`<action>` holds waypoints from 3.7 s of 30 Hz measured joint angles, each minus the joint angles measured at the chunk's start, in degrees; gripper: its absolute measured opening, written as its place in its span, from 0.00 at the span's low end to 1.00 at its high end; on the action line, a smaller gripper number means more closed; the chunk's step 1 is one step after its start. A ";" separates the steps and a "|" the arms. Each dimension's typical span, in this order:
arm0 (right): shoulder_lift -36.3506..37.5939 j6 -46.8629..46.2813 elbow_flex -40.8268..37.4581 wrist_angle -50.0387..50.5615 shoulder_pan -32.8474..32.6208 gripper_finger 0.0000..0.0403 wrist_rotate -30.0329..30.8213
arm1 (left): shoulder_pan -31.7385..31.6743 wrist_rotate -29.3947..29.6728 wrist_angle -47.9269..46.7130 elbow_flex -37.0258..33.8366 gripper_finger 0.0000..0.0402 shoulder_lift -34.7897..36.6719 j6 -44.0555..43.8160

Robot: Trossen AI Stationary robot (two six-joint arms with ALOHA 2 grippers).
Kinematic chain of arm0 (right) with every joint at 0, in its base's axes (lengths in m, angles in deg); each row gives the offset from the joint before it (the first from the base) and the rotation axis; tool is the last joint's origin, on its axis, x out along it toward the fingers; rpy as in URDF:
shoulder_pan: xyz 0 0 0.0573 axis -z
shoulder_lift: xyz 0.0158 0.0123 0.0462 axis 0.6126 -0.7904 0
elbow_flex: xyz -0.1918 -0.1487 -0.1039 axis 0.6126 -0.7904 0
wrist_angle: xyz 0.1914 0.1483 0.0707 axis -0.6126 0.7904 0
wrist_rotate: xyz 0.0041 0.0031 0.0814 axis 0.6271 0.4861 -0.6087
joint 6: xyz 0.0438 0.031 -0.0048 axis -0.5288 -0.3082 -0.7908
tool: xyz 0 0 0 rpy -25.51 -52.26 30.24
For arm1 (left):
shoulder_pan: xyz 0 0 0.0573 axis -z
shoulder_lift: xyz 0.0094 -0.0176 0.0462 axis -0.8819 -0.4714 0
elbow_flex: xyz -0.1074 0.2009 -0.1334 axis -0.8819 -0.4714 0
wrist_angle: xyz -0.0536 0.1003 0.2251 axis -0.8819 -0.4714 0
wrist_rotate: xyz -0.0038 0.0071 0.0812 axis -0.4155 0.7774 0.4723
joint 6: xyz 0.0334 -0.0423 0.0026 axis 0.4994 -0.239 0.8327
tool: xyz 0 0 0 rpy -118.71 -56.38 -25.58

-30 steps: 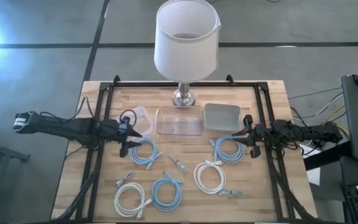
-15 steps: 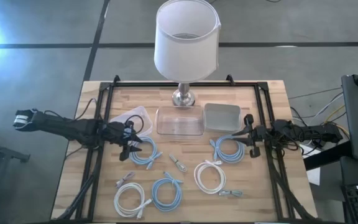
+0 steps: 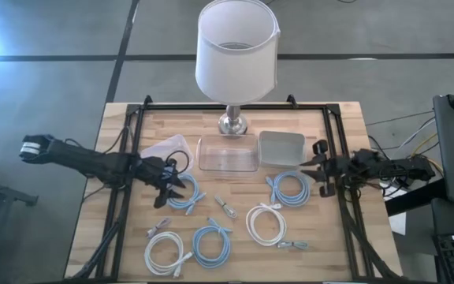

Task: Pick & Place USB Port
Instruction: Put the top left blue hdmi cable into the white bin

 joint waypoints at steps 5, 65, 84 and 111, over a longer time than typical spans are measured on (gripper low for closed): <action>-4.10 0.64 0.00 -6.96 0.00 0.25 0.01 | 2.34 -0.04 -0.40 2.66 0.48 -3.88 -1.38; -64.32 -3.54 38.60 18.92 0.00 0.45 15.98 | 3.59 8.42 1.86 13.29 0.43 -33.98 -29.35; -64.32 -3.46 38.56 19.27 -0.02 0.45 15.78 | 5.80 11.27 -13.43 19.64 0.56 -32.52 -22.37; -64.32 -3.41 38.50 20.08 -0.02 0.44 15.78 | 5.78 9.55 -10.61 20.03 0.18 -35.96 -21.75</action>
